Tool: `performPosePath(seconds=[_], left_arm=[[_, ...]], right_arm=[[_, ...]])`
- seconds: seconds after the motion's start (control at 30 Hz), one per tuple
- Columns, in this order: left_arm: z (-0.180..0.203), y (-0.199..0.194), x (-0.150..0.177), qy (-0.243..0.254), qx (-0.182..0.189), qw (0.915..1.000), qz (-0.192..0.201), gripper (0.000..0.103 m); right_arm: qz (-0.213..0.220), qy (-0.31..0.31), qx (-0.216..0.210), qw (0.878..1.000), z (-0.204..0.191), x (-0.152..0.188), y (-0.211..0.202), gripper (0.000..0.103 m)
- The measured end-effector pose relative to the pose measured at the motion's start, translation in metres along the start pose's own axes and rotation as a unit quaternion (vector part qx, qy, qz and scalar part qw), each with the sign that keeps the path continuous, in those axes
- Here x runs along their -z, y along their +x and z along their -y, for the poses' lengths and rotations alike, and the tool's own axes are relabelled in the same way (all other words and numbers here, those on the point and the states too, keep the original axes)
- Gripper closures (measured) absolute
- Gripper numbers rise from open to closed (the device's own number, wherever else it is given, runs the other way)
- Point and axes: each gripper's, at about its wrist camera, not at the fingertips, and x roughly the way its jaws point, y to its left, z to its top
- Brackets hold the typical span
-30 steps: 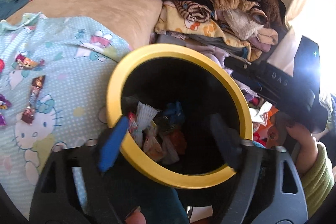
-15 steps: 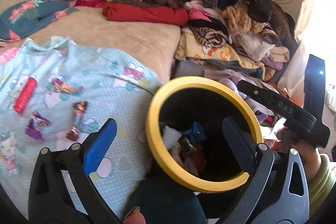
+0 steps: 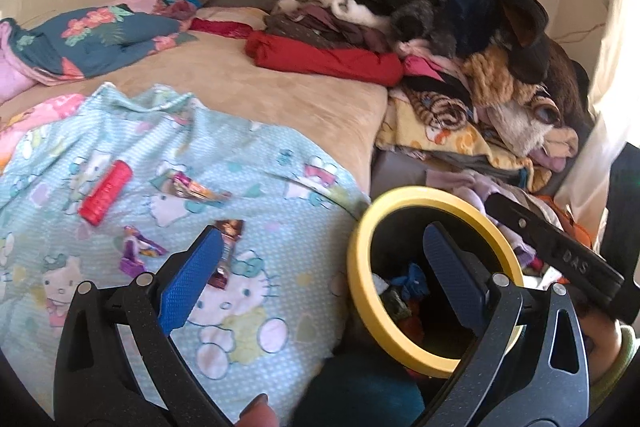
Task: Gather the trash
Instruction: 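Reach the left tool to the purple wrapper while the right tool reaches the brown candy bar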
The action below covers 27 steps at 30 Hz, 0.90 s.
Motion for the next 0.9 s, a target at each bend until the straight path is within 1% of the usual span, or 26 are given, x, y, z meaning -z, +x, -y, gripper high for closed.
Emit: performPosePath(seconds=[0.2,0.6,0.73,0.9], left_arm=[[-0.020,-0.009,-0.005,-0.016,-0.019,0.9996,0.015,0.011],[-0.067,-0.019,-0.009,-0.064,-0.050,0.9964,0.026,0.011],[-0.090,-0.017,-0.008,-0.087,-0.071,0.9936,0.014,0.011],[-0.124,-0.011,-0.002,-0.124,-0.091,0.9881,-0.010,0.011]], right_arm=[[0.002,-0.022,-0.016,1.000,-0.025,0.002,0.001,0.025],[-0.024,-0.067,-0.049,0.996,-0.080,0.021,0.015,0.024],[-0.037,-0.080,-0.060,0.994,-0.098,0.028,0.023,0.023],[-0.053,-0.100,-0.070,0.991,-0.121,0.036,0.038,0.023]])
